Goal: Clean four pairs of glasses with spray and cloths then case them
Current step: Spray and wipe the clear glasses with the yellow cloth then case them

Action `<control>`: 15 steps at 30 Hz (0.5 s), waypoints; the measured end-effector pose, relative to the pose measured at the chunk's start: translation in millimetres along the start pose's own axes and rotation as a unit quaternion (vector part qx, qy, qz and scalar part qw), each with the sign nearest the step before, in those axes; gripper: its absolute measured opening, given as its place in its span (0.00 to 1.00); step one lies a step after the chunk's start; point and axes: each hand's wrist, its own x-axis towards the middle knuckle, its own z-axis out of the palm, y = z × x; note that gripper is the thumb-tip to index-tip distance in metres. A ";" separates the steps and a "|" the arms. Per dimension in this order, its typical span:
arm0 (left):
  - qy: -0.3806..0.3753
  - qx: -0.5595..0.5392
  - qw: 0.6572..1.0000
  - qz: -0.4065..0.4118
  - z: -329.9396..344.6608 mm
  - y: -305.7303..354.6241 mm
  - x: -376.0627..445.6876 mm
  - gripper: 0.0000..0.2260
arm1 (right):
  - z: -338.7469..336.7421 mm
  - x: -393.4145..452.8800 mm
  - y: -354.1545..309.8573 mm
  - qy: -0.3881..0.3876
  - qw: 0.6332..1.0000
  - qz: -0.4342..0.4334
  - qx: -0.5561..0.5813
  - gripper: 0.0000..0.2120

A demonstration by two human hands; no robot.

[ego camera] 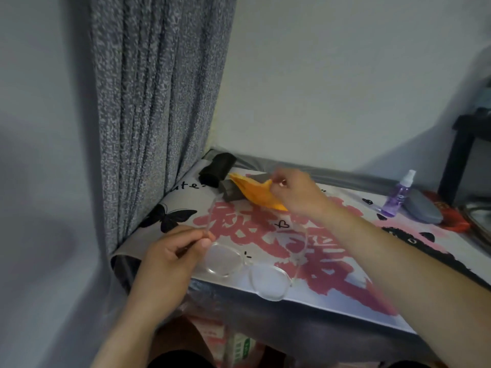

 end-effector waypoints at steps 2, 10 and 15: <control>-0.008 -0.007 1.000 0.000 3.7 1.1 -1.1 0.09 | -31.5 -5.3 -19.6 0.002 0.983 0.079 0.163 0.06; -0.067 -0.050 0.993 0.082 29.9 28.1 -18.1 0.06 | -119.7 -83.4 -70.3 -0.092 0.940 0.155 0.291 0.04; -0.113 -0.085 0.981 0.132 39.5 39.4 -29.2 0.06 | -109.6 -131.9 -82.7 -0.164 0.926 0.183 0.288 0.07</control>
